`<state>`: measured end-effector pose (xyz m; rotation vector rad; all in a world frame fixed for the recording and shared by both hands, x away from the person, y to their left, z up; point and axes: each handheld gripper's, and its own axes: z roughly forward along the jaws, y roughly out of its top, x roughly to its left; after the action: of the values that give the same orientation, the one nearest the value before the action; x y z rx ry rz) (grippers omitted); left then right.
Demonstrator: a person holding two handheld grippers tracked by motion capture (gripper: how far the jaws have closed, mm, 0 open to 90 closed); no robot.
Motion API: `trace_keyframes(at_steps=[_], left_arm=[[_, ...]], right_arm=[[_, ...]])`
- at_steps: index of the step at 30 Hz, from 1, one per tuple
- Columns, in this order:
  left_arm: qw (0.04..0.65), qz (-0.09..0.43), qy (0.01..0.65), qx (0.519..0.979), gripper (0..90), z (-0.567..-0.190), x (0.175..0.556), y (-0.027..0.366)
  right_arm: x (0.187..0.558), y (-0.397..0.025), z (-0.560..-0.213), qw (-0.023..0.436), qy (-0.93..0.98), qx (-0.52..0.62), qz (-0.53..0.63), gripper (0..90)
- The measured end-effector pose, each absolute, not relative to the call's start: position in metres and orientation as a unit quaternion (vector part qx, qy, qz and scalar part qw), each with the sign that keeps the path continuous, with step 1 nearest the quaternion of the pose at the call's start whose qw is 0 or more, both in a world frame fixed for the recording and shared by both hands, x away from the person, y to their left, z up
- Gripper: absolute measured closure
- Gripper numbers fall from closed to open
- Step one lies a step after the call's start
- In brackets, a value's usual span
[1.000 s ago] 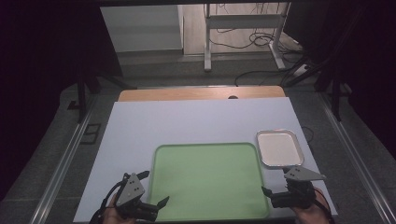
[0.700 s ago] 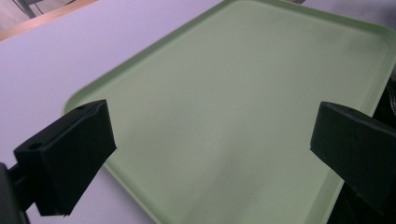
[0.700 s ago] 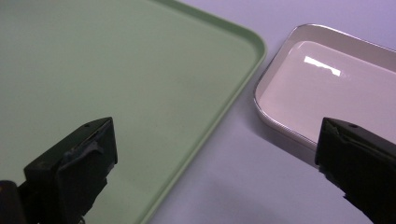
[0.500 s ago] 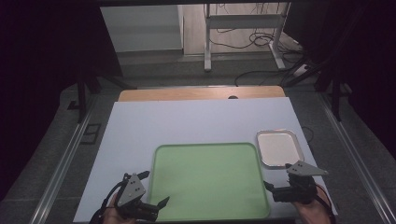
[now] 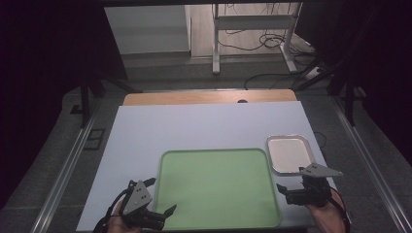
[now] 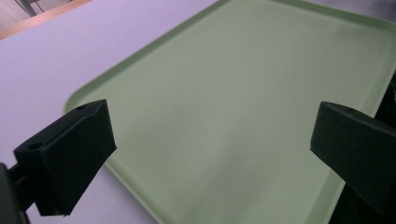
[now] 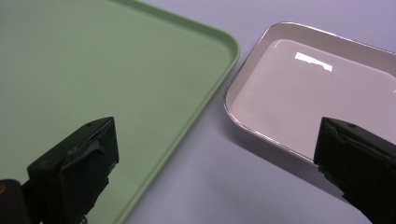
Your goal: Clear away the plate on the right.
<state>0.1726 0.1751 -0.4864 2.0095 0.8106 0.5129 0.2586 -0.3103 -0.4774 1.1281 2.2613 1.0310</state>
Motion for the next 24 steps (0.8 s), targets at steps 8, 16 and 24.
trace_keyframes(at_steps=[8, 16, 24], left_arm=[[0.441, 0.207, 0.327, 0.81, 0.0, -0.487, 0.173, 0.175], [0.439, 0.207, 0.326, 0.811, 0.0, -0.487, 0.173, 0.174], [0.439, 0.207, 0.326, 0.812, 0.0, -0.487, 0.173, 0.174]], right_arm=[[0.269, -0.315, -0.478, 0.21, 0.801, 0.413, 0.38, 0.1], [0.275, -0.321, -0.478, 0.2, 0.793, 0.426, 0.385, 1.4], [0.283, -0.325, -0.48, 0.208, 0.789, 0.431, 0.386, 1.4]])
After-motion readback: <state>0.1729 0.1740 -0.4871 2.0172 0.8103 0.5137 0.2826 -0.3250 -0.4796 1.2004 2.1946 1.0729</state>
